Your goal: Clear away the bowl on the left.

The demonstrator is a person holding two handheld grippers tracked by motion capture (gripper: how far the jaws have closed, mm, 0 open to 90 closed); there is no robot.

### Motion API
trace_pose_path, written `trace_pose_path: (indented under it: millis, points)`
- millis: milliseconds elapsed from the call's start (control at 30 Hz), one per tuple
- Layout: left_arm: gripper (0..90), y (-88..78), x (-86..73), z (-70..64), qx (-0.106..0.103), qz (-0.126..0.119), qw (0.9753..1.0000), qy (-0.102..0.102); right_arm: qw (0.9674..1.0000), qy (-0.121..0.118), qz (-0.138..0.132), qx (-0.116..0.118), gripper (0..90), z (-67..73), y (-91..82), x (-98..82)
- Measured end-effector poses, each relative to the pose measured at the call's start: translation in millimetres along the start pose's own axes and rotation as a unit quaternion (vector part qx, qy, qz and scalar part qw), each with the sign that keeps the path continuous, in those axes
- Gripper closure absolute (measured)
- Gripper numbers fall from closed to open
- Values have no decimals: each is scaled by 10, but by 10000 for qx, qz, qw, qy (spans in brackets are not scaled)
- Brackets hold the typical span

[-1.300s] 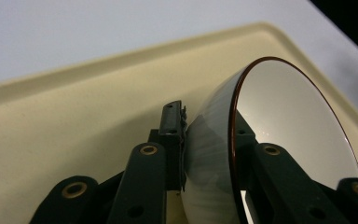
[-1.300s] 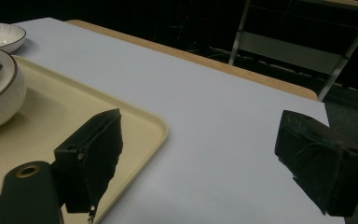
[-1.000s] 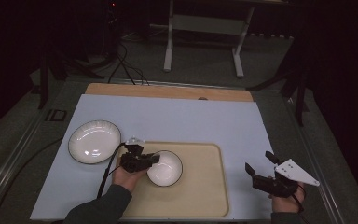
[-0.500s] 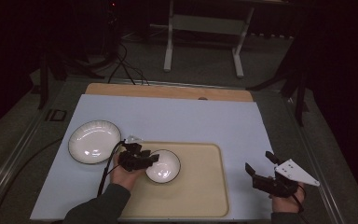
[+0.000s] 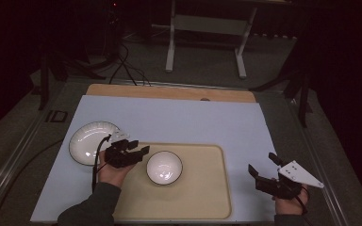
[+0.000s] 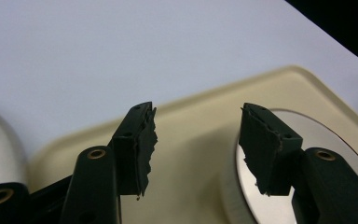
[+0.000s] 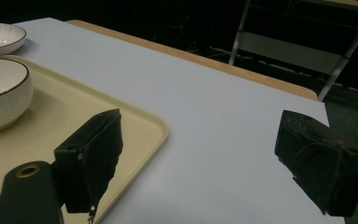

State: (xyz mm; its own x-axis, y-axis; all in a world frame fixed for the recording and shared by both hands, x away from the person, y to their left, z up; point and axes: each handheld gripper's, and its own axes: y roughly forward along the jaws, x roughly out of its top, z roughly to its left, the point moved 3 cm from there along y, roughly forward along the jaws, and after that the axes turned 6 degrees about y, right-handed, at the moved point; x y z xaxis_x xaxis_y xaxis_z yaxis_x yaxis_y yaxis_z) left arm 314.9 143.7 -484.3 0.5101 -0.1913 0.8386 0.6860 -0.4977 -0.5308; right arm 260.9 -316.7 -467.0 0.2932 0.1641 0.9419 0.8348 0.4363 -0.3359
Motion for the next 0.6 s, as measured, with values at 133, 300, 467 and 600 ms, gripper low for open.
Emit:
trace_pose_path:
  millis: [133, 300, 467, 600]
  points:
    - [452, -166, 34, 71, 275, -230, 9991, 206, 10000, -6, -2, -2, 147, -2, -2, 0]
    - [438, -314, 23, 199, 549, -360, 9974, 300, 10000, -4, -3, -3, 147, -1, -2, 0]
    - [419, -481, -17, 350, 966, -512, 9928, 488, 10000, -3, -9, -11, 147, -5, -3, 0]
    - [400, -613, -86, 449, 1345, -622, 9873, 581, 10000, 7, 6, -21, 147, -6, -3, -5]
